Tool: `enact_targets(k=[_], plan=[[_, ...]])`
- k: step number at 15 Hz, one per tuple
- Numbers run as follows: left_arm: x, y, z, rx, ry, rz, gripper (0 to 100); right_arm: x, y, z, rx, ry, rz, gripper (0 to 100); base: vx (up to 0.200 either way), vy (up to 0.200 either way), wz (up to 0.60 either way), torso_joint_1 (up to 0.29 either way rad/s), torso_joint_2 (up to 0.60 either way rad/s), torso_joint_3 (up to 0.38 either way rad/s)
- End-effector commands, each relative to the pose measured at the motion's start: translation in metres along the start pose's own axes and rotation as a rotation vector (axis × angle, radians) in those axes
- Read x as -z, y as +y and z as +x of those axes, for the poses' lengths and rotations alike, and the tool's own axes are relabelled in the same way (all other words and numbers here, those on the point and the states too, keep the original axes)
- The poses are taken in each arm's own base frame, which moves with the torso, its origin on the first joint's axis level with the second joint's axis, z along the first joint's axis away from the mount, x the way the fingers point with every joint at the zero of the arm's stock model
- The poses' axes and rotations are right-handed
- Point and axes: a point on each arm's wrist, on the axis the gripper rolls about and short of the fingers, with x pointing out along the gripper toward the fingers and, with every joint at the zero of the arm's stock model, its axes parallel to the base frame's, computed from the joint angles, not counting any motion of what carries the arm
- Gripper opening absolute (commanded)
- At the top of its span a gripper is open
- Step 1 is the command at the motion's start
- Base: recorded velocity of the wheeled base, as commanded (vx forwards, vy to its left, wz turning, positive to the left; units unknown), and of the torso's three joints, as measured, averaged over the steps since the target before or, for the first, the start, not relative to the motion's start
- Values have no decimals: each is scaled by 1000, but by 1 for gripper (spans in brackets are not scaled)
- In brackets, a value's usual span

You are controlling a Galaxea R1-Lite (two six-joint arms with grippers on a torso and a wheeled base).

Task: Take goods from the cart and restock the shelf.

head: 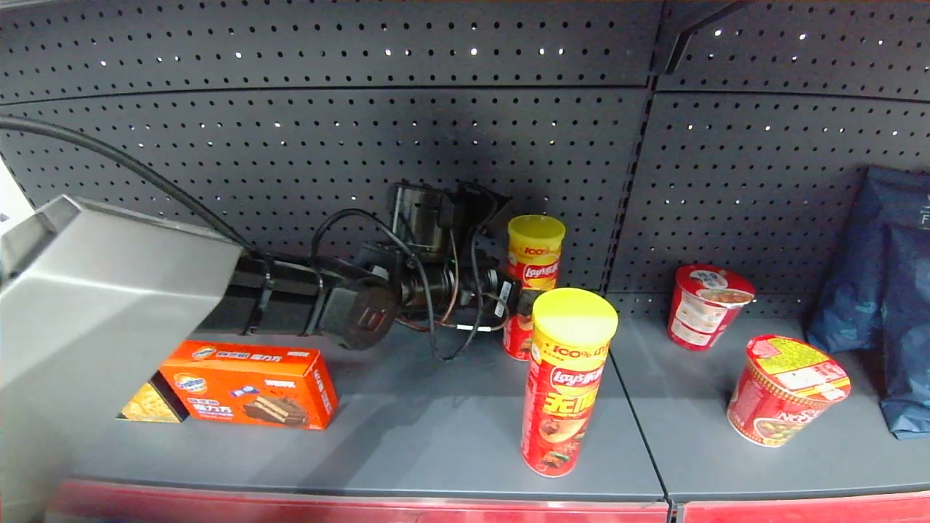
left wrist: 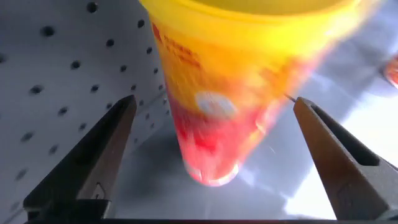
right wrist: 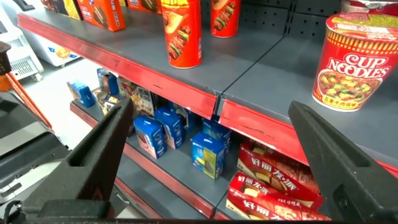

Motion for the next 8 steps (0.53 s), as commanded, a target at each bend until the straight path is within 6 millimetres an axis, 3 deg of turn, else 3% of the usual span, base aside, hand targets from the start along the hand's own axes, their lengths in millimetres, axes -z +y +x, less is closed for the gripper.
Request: enact_targets(k=[1,2,6,8], plan=[[-12,-8,-39,-1,-16,8,100,0,0,0,-1,2,1,100,0,0,0,0,0,0],[-11,-10,-46,0,-8,12,100,0,0,0,-3,2,1,100,0,0,0,0,0,0],[12,-28,-115,11,62,51,100,-2,0,-1,-4,18,6,100,0,0,0,0,0,0],[17,-35,-142,9,61,50,100,-26,-2,7,3,77,38,100,0,0,0,0,0,0]])
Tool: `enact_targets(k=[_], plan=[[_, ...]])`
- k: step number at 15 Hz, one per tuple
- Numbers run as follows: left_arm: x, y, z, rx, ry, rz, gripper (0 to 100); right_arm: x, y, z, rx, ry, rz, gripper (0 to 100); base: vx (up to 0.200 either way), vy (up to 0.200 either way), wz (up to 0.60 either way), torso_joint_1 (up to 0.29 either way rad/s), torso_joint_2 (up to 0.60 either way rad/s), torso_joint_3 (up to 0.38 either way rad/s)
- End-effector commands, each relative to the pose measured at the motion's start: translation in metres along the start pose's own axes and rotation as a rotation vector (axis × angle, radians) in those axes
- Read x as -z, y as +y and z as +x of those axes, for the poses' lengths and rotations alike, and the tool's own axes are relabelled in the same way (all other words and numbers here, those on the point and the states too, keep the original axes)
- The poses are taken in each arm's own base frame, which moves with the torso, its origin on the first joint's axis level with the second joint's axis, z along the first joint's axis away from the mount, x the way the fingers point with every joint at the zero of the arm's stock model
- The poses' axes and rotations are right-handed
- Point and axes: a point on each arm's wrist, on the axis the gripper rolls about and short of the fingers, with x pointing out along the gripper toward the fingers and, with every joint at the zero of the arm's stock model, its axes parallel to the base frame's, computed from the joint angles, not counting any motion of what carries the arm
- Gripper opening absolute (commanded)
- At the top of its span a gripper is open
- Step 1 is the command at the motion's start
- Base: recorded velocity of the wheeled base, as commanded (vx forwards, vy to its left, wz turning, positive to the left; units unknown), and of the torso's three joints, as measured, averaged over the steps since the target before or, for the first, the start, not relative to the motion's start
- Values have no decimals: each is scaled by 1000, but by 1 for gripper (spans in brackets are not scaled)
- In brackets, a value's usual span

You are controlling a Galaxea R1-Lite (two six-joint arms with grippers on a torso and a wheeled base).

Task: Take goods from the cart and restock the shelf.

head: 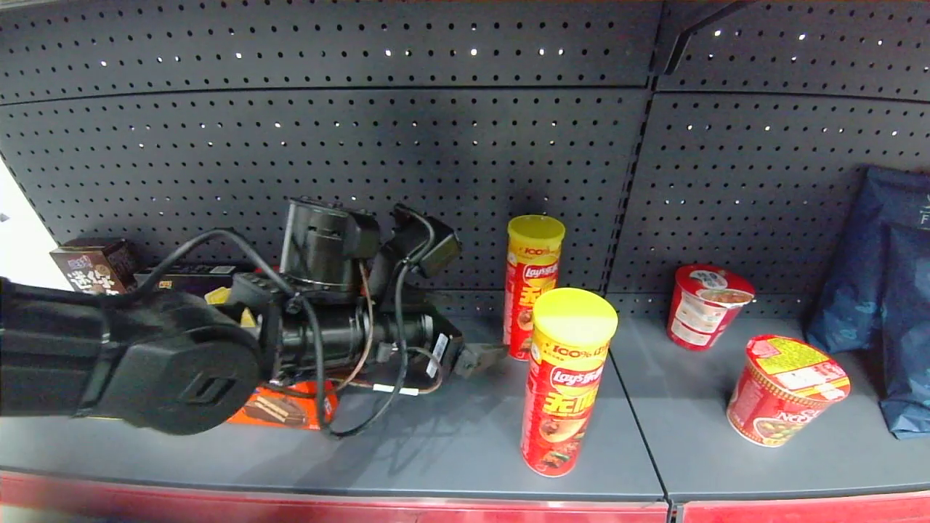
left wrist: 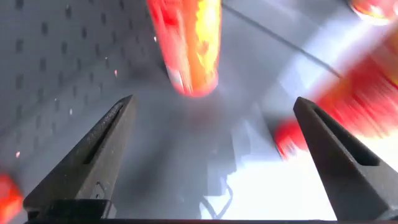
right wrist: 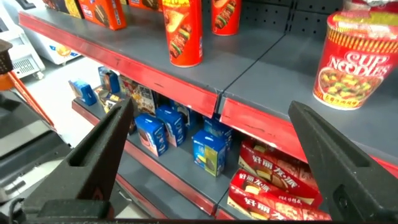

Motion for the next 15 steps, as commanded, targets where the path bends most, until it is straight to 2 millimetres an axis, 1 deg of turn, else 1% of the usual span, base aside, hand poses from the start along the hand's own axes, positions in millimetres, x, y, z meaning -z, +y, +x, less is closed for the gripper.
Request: enact_targets(k=[1,2,4,5,6,7,8,10,11,13,15], plan=[[-1,-12,-47,-8,-45,12,100,-32,-4,12,11,75,42,100,0,0,0,0,0,0],[-1,-10,-61,-29,-59,6,100,-63,-10,31,45,142,66,100,0,0,0,0,0,0],[-2,-2,-73,-76,-82,0,100,-104,-23,63,136,202,73,100,0,0,0,0,0,0],[-1,3,-77,-104,-86,-4,100,-114,-27,73,156,216,73,100,0,0,0,0,0,0],[-2,12,-83,-180,-91,-13,100,-129,-33,93,161,243,68,100,0,0,0,0,0,0],[-5,11,-90,-221,-108,-19,100,-131,-34,104,122,271,68,100,0,0,0,0,0,0],[-7,9,-96,-246,-116,-17,100,-123,-34,115,101,329,72,100,0,0,0,0,0,0],[-6,9,-98,-286,-111,-14,100,-103,-33,131,78,427,76,100,0,0,0,0,0,0],[-8,10,-100,-294,-124,-14,100,-95,-32,140,86,435,64,100,0,0,0,0,0,0],[-15,13,-115,-324,-163,-14,100,-85,-31,159,156,419,31,100,0,0,0,0,0,0],[-11,15,-115,-333,-155,-19,100,-75,-31,183,184,437,62,100,0,0,0,0,0,0]])
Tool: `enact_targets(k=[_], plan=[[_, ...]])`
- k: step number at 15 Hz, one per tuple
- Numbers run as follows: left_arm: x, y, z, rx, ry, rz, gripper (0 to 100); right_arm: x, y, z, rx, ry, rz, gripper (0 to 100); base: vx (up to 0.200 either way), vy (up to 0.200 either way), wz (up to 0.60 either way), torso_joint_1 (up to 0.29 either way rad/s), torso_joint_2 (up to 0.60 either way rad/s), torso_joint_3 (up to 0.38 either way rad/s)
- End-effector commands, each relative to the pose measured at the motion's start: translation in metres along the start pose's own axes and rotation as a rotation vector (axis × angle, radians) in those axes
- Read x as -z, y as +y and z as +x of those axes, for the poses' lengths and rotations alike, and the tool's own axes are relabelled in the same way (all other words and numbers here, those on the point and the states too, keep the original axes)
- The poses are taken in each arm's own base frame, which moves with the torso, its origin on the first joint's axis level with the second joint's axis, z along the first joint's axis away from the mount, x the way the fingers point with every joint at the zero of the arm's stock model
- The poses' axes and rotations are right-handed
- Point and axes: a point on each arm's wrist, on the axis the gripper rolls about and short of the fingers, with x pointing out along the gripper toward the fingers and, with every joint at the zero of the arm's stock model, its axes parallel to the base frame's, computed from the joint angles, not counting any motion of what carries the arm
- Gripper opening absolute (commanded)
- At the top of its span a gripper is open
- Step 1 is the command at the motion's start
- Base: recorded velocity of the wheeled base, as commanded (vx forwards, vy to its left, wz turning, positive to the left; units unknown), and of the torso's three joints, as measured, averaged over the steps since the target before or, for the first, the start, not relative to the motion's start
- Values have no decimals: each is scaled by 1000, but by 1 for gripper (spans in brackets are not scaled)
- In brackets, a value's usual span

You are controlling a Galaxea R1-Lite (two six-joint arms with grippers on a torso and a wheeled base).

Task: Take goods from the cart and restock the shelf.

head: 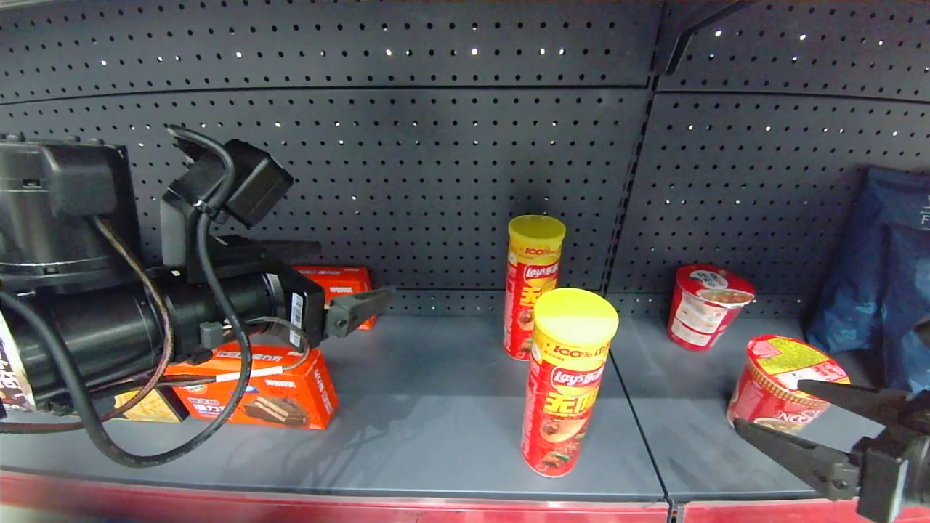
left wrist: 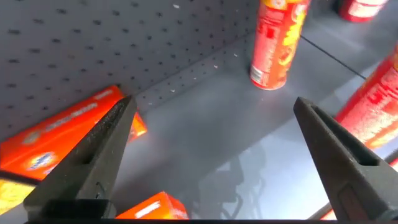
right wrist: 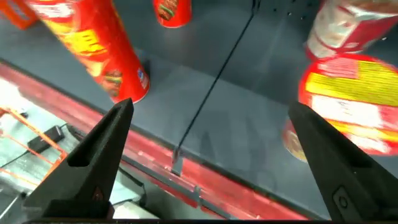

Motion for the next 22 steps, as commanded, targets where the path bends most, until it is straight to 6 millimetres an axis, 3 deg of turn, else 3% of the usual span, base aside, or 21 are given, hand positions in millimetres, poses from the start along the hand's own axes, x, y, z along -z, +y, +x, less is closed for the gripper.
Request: enact_targets(k=[1,4,10,13,22], plan=[[0,1,-4,-7,-5,-1,100,13,6,35,2,114,8,100,0,0,0,0,0,0],[10,-1,-6,-5,24,0,100,18,11,69,-12,168,0,100,0,0,0,0,0,0],[28,-3,-15,-5,70,-5,100,17,31,106,4,195,-63,100,0,0,0,0,0,0],[28,-2,-15,-8,71,-4,100,16,34,119,1,189,-68,100,0,0,0,0,0,0],[29,2,-15,-25,76,-7,100,12,35,132,7,183,-65,100,0,0,0,0,0,0]])
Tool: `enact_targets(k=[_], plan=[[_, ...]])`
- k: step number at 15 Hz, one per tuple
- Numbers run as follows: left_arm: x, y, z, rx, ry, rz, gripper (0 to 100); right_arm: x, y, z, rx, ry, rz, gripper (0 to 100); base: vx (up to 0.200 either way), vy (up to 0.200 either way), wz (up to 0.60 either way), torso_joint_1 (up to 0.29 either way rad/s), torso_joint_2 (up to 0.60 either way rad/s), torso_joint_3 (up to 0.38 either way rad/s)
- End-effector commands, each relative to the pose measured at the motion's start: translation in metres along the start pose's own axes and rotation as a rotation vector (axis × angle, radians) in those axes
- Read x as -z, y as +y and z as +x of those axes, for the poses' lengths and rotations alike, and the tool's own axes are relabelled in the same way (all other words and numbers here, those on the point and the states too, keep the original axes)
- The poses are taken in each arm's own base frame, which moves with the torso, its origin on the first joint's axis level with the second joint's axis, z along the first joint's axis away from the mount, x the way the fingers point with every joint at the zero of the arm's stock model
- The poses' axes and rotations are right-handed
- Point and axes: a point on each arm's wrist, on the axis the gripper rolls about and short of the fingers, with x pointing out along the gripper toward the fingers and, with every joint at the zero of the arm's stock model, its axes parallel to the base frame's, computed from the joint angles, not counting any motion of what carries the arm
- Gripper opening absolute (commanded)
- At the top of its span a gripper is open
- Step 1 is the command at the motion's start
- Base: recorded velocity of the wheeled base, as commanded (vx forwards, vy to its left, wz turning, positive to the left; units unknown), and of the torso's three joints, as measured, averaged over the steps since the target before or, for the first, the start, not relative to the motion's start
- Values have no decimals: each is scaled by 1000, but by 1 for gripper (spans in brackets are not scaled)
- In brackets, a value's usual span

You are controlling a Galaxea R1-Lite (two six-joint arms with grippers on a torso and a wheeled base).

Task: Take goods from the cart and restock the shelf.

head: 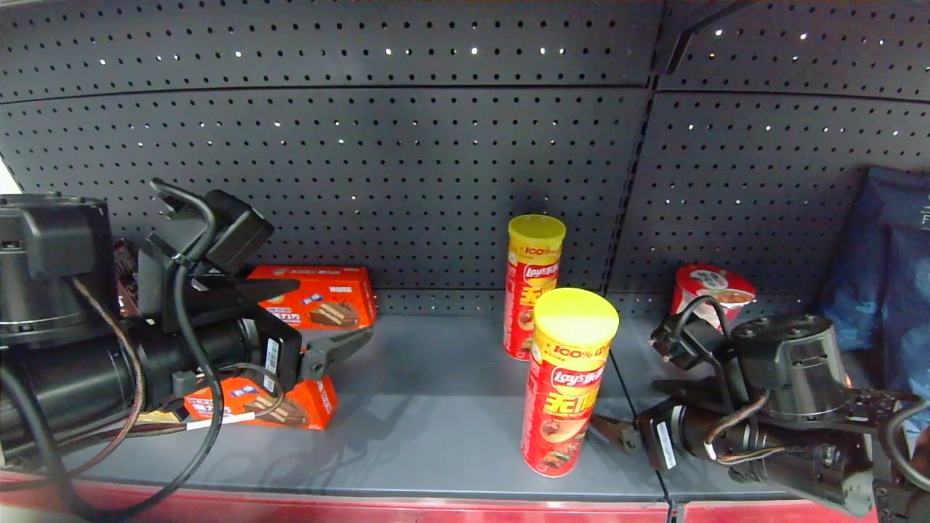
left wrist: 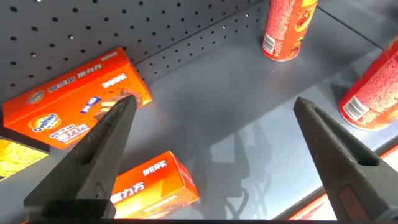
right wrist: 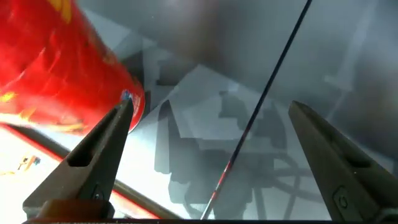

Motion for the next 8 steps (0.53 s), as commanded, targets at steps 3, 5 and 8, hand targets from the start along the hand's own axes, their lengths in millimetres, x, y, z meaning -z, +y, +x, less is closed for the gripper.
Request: enact_targets(k=[3,5,8], plan=[[1,0,1,0,6,-1,100,-2,2,7,-5,-6,-4,100,0,0,0,0,0,0],[2,0,1,0,9,-1,100,-2,3,7,-7,-4,-6,100,0,0,0,0,0,0],[2,0,2,1,12,-1,100,-2,5,8,-13,-4,-9,100,0,0,0,0,0,0]])
